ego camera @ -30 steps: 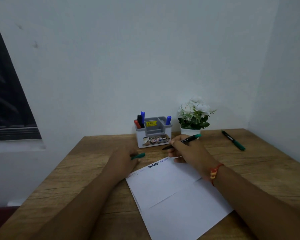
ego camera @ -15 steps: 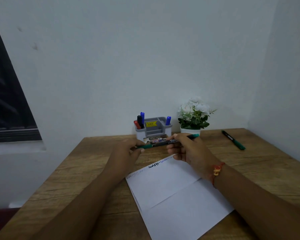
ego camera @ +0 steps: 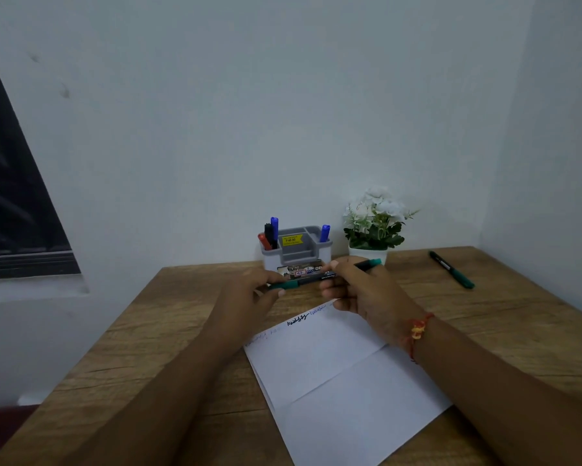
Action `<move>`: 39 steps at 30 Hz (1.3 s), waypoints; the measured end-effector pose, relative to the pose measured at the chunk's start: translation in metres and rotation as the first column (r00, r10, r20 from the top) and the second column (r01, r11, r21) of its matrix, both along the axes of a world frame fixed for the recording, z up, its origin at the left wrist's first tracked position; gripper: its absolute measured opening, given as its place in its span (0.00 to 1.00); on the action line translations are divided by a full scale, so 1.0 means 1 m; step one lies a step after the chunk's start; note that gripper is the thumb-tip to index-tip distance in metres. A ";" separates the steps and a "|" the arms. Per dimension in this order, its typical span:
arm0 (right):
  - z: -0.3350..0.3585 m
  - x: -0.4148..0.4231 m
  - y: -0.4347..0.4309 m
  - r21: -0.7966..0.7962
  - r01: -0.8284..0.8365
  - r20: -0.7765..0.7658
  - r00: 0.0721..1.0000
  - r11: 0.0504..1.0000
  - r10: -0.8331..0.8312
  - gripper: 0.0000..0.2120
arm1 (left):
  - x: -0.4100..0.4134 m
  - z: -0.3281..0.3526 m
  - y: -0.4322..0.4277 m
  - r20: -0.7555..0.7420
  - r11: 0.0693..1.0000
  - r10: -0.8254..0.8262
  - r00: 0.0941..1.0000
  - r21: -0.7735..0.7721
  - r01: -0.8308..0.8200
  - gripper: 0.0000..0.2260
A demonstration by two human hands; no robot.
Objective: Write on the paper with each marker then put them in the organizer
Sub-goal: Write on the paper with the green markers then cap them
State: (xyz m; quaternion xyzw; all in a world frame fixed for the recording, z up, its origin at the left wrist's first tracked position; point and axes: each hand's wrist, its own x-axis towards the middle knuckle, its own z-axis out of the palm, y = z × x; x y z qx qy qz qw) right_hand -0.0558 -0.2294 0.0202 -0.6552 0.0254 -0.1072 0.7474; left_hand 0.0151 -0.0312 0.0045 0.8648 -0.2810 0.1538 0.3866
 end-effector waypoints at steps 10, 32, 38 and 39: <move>-0.004 0.000 -0.004 -0.048 -0.049 0.043 0.998 0.998 0.052 0.07 | -0.008 0.000 -0.004 -0.050 0.997 -0.066 0.997 -0.045 0.064 0.11; 0.008 0.006 -0.006 0.108 0.016 -0.050 0.999 0.994 -0.010 0.23 | -0.019 0.009 -0.013 -0.085 0.924 -0.082 0.993 -0.380 0.044 0.08; -0.006 0.017 -0.022 -0.270 0.333 0.007 0.939 0.903 -0.344 0.15 | -0.015 0.013 -0.002 0.028 0.886 0.119 0.993 -0.453 -0.094 0.09; -0.010 0.016 -0.023 -0.460 0.345 0.089 0.935 0.818 -0.344 0.12 | -0.014 0.015 0.000 0.042 0.878 0.150 0.988 -0.466 -0.113 0.09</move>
